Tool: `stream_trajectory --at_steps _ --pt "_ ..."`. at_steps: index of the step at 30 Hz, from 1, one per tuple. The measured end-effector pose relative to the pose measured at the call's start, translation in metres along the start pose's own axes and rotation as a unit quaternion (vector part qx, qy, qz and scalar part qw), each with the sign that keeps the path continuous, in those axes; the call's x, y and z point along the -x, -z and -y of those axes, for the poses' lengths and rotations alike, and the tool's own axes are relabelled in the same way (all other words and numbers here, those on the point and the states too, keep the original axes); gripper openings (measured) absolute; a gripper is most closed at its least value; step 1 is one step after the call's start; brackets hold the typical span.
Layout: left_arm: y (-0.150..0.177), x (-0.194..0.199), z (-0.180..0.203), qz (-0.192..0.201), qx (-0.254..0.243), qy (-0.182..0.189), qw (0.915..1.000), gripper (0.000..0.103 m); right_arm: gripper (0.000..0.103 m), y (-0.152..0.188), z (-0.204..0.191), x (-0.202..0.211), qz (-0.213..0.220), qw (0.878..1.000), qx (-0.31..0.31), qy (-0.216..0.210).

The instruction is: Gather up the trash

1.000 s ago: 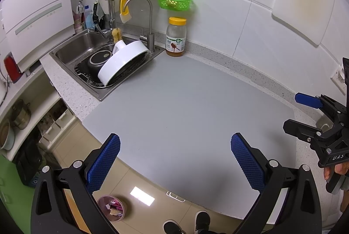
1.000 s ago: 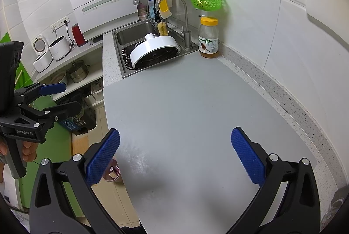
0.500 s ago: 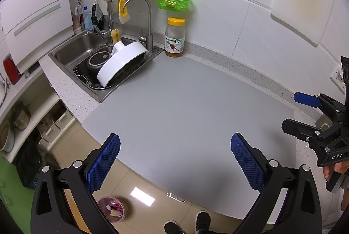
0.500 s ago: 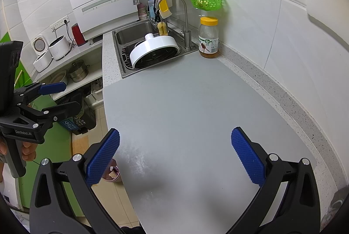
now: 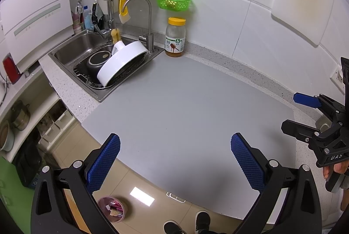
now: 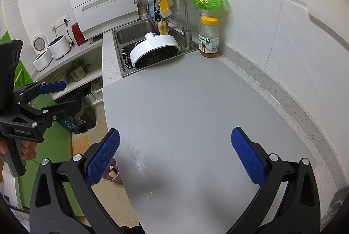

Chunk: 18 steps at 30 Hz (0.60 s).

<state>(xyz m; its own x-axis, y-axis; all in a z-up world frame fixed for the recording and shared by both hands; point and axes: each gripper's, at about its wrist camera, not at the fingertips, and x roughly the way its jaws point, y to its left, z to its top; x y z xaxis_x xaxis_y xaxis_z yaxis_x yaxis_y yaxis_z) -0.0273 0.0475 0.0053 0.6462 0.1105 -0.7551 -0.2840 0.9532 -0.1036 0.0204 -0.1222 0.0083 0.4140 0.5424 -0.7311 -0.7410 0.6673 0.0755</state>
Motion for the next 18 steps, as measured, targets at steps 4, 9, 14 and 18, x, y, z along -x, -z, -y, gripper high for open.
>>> stream_trajectory --at_steps 4,9,14,18 --pt "-0.0006 -0.0005 -0.0001 0.000 0.000 0.000 1.0000 0.097 0.100 -0.0003 0.0008 -0.0006 0.000 1.000 -0.001 0.000" --pt "-0.0006 -0.0010 0.0000 0.000 0.001 0.000 1.0000 0.097 0.100 -0.0007 0.0012 -0.0011 -0.001 1.000 -0.001 0.000" --pt "-0.0002 -0.0008 -0.0001 0.000 0.001 0.000 1.0000 0.097 0.100 -0.0008 0.0016 -0.0016 -0.001 1.000 -0.002 -0.001" --pt "-0.0002 -0.0006 0.0001 0.000 0.000 0.000 1.0000 0.097 0.100 -0.0008 0.0019 -0.0017 -0.001 1.000 -0.002 -0.001"
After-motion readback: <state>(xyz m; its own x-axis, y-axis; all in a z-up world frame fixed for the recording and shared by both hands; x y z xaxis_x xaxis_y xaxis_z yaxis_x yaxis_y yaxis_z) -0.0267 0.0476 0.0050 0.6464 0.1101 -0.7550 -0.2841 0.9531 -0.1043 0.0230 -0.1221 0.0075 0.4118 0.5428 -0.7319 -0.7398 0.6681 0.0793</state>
